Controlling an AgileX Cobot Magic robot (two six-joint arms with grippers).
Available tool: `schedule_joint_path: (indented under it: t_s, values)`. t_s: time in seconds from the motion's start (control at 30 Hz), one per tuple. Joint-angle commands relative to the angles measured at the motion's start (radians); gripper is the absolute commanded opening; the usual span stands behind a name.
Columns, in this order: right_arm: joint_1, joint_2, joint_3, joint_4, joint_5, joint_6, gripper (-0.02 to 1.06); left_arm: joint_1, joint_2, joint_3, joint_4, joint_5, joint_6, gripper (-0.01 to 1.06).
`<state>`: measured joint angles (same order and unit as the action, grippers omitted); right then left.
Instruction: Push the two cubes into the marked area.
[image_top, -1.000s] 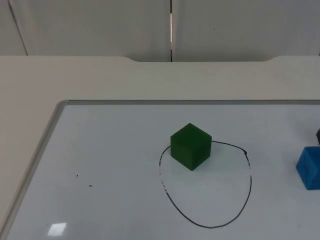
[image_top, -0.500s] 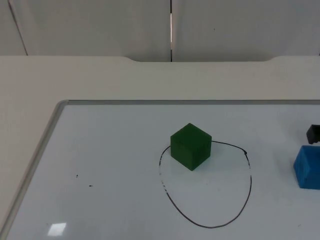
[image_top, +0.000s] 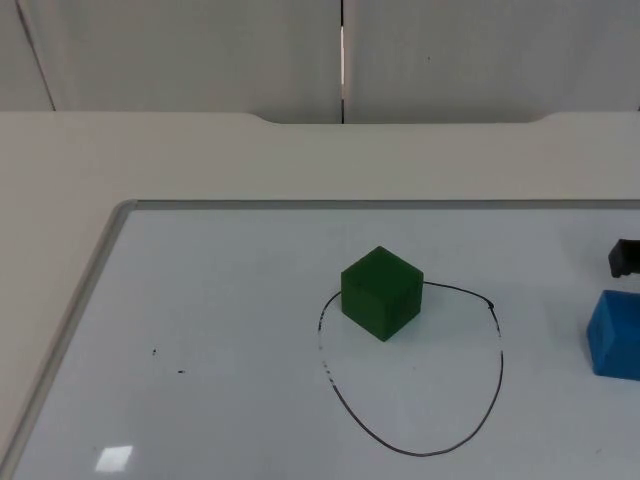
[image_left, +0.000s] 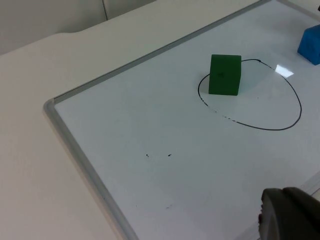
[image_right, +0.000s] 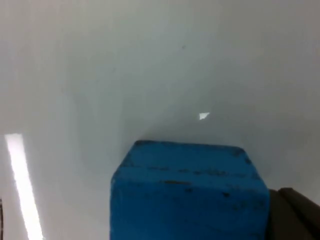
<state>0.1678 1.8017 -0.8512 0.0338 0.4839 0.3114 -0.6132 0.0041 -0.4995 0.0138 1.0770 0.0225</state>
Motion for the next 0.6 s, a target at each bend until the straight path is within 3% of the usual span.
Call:
schedule_joint_path:
  t_s: [0.0,0.57]
  values:
    - [0.018,-0.003,-0.005,0.017,-0.012,-0.004,0.00,-0.003,-0.004,0.004,0.003,-0.001,-0.002,0.00]
    - [0.066,-0.003,-0.005,0.043,-0.069,0.021,0.00,-0.003,-0.004,0.004,0.003,-0.001,-0.002,0.00]
